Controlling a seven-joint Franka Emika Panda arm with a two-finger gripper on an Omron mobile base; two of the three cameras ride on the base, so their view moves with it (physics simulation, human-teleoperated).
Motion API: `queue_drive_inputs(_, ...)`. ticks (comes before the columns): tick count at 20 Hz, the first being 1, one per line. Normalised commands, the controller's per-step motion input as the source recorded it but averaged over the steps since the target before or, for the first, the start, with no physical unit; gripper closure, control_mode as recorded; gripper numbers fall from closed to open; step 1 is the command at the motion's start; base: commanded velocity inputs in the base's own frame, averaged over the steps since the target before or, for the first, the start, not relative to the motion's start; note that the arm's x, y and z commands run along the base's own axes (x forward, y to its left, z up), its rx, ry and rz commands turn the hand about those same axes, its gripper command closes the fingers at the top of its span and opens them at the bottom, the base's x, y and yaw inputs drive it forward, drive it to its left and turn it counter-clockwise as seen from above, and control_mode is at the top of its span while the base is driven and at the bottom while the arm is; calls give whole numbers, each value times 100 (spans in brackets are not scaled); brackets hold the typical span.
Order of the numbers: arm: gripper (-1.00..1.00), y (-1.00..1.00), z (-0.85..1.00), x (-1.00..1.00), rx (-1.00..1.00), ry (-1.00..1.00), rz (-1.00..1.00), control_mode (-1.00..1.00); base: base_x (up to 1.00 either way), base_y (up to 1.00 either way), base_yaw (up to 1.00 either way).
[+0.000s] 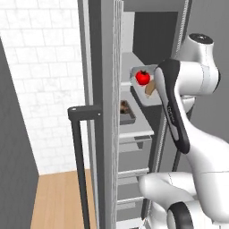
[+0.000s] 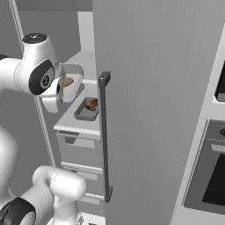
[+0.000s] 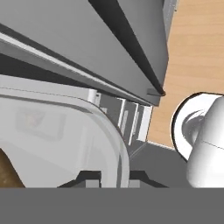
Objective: Take the meat container that has the steak and place it on the second highest rack of the freezer. Then take the vegetable container that has the sweet potato and tomato and place it on the highest rack of the freezer.
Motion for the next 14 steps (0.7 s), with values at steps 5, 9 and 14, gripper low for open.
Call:
queue_drive_inputs(5, 100, 2, 22, 73, 0, 0, 0, -100, 0, 0, 0)
queue_drive_inputs(9, 100, 0, 17, 55, 0, 0, 0, -100, 0, 0, 0)
queue_drive_inputs(14, 100, 0, 7, 64, 0, 0, 0, -100, 0, 0, 0)
